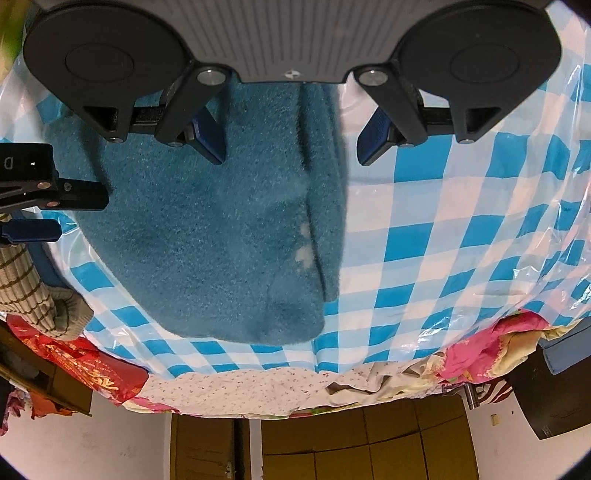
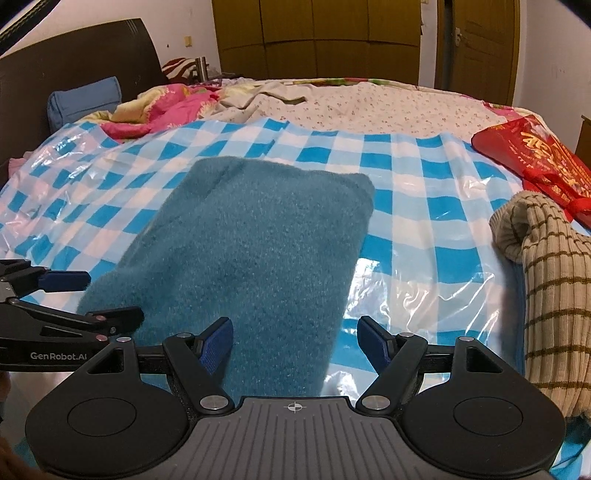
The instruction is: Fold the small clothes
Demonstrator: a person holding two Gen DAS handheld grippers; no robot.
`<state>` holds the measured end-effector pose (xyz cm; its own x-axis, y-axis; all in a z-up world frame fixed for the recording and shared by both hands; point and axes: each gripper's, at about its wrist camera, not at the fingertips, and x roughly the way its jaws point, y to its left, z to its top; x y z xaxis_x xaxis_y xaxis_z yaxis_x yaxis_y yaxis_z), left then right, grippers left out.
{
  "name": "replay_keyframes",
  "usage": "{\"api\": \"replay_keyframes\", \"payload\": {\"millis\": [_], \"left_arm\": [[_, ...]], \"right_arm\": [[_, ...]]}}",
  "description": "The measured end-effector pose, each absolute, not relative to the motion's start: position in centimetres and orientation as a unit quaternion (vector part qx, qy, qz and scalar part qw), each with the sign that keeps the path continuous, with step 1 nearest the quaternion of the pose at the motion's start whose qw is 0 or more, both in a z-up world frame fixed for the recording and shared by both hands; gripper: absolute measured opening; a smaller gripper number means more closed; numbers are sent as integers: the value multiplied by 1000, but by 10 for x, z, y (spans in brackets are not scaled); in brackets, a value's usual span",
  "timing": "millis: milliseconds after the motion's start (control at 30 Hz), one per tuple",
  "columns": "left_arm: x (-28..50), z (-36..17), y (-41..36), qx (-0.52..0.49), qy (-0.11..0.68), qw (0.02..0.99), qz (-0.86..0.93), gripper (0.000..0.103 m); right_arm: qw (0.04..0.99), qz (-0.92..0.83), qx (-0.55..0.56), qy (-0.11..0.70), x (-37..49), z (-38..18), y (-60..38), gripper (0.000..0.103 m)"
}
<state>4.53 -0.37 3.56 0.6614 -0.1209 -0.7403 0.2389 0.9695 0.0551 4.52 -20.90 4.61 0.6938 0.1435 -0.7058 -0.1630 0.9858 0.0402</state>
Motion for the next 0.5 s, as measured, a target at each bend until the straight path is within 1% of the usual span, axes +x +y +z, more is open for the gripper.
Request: {"api": "replay_keyframes", "payload": {"millis": [500], "left_arm": [[38,29,6,62,404,908,-94,89]], "right_arm": [[919,78,-19,386,41,41,-205,75]]}}
